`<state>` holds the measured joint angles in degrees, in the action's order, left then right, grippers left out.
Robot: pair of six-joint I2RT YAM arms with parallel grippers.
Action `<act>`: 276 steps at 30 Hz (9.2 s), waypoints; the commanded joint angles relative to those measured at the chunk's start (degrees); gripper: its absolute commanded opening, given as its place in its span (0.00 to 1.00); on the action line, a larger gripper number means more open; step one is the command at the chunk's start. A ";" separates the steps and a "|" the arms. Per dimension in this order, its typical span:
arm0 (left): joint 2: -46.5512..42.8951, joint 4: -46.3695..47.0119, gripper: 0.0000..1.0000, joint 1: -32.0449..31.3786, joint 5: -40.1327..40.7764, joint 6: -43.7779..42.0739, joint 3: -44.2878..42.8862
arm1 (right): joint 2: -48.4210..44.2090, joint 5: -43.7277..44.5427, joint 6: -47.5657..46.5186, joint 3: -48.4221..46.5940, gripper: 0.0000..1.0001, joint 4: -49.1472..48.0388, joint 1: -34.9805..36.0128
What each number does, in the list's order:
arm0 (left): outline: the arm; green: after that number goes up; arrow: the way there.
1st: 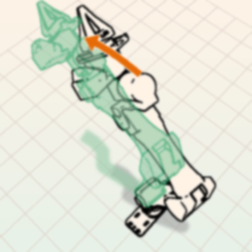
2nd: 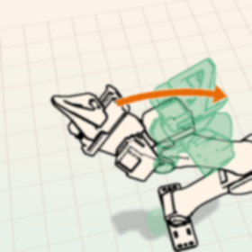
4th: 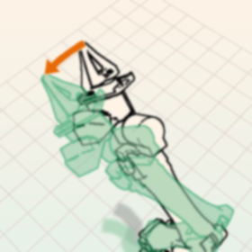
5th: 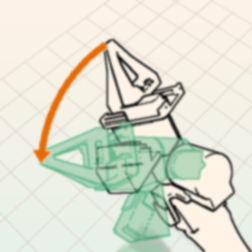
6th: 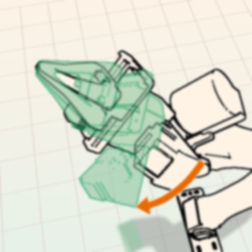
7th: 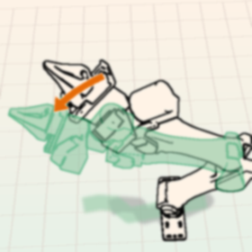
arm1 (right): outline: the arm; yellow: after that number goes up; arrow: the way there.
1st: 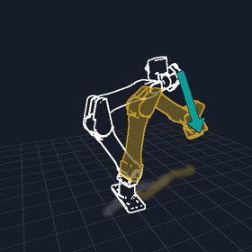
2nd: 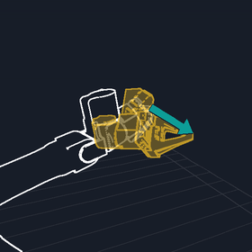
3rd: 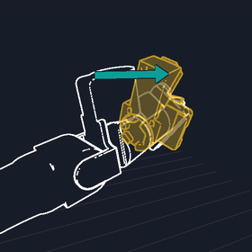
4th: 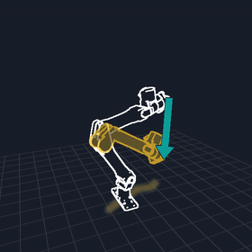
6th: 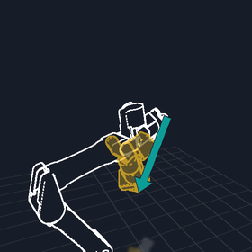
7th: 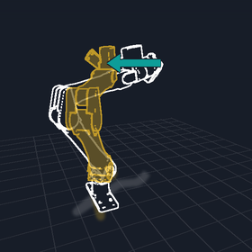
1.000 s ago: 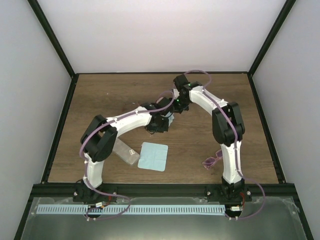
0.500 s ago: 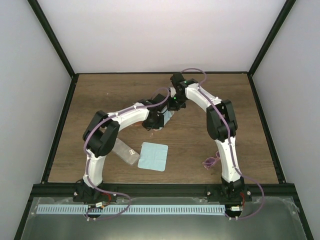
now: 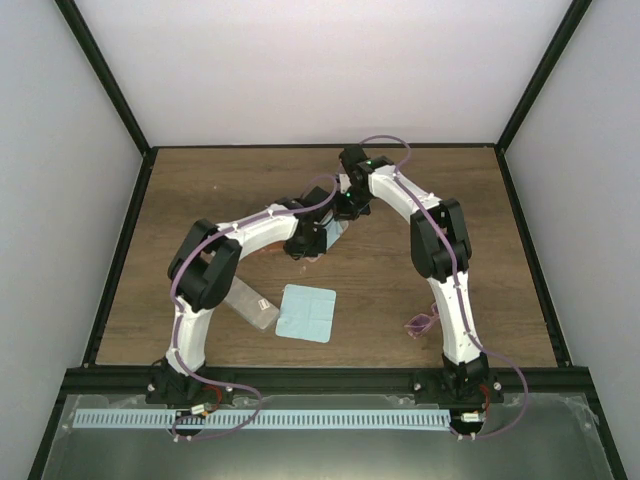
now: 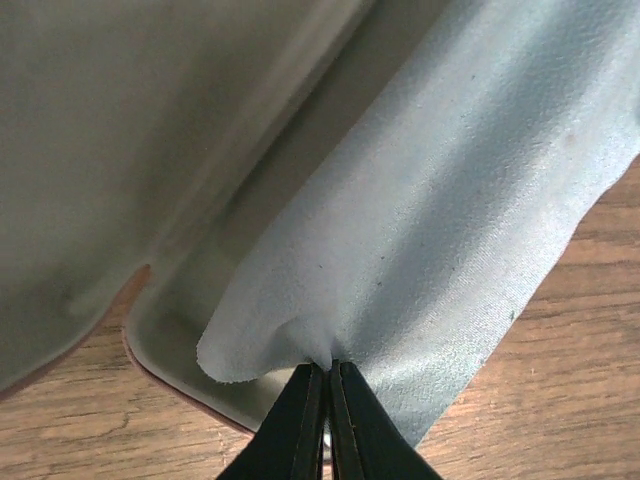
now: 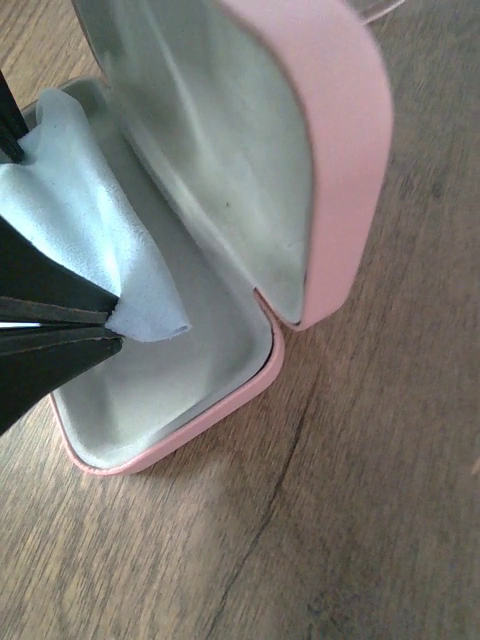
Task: Organize the sunglasses
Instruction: Place the glasses cleaning cloth in the sunglasses case, then adjust the sunglasses case at the center of the board, then adjust the glasses cleaning cloth in the sunglasses case.
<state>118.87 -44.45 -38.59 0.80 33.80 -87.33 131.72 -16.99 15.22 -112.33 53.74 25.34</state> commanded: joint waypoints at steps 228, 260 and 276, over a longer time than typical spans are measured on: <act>-7.59 -2.95 0.04 -7.20 -5.04 -7.81 13.15 | -30.12 15.28 2.78 46.02 0.09 -13.80 -2.80; -8.51 -1.50 0.04 -7.20 -2.21 -6.36 15.36 | -39.31 13.38 6.63 50.11 0.08 -12.55 -1.39; -10.59 -0.73 0.04 -7.20 -1.89 -5.43 17.61 | -39.78 8.79 7.02 50.32 0.23 -13.76 -1.26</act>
<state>109.36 -44.38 -45.58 -1.41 27.51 -71.11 91.74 -6.11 21.96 -61.65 40.47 23.77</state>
